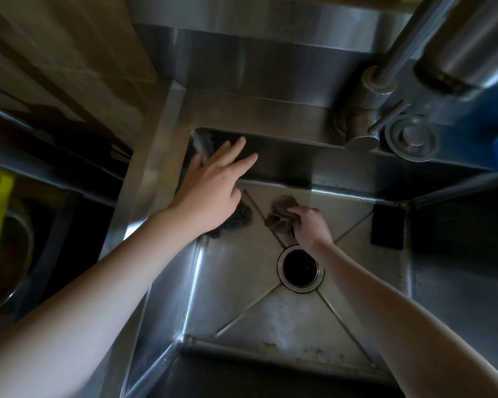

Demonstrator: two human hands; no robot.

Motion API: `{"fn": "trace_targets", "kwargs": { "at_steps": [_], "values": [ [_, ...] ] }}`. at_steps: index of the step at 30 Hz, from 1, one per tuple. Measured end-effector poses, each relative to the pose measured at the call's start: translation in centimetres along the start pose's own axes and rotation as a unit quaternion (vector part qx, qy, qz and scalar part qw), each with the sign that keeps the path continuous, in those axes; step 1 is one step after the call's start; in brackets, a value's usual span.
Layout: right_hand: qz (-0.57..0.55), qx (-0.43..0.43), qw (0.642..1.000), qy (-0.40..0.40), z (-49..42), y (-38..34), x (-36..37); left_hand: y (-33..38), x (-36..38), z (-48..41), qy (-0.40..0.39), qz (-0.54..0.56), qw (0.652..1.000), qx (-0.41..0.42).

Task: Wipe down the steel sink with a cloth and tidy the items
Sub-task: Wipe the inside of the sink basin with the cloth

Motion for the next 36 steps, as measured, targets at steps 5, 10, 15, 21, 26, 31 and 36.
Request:
{"fn": "trace_targets", "kwargs": {
  "at_steps": [5, 10, 15, 21, 26, 31, 36],
  "values": [
    [0.140, -0.079, 0.981, -0.113, 3.6, -3.2, 4.9, -2.2, -0.2, 4.6, 0.009, -0.011, 1.000, -0.027],
    [0.229, -0.097, 0.955, -0.164, 8.5, -2.0, 7.4, -3.6, -0.5, 8.3, 0.021, -0.060, 0.997, -0.045],
    [0.157, -0.040, 0.969, -0.188, 12.4, -0.1, 7.8, -3.7, -0.8, 11.9, 0.022, -0.079, 0.995, -0.049],
    [0.007, -0.027, 0.994, -0.109, 15.3, -3.7, 8.9, -3.4, -0.5, 15.8, -0.005, -0.101, 0.993, -0.064],
    [0.013, -0.170, 0.970, -0.175, 17.1, -10.8, 14.1, -3.1, 0.5, 18.0, -0.032, -0.135, 0.989, -0.058],
    [0.076, -0.300, 0.900, -0.307, 21.1, -12.9, 20.4, -3.1, 1.2, 19.3, -0.045, -0.138, 0.988, -0.057],
    [0.177, -0.353, 0.853, -0.343, 22.2, -10.8, 22.4, -3.2, 1.3, 19.4, -0.035, -0.140, 0.988, -0.045]
  ]
}}
Point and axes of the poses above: each hand's wrist, its own z-axis away from the middle knuckle, its own x-axis out of the palm, y = z × x, the point moved 9 cm from there along -z, towards the middle knuckle
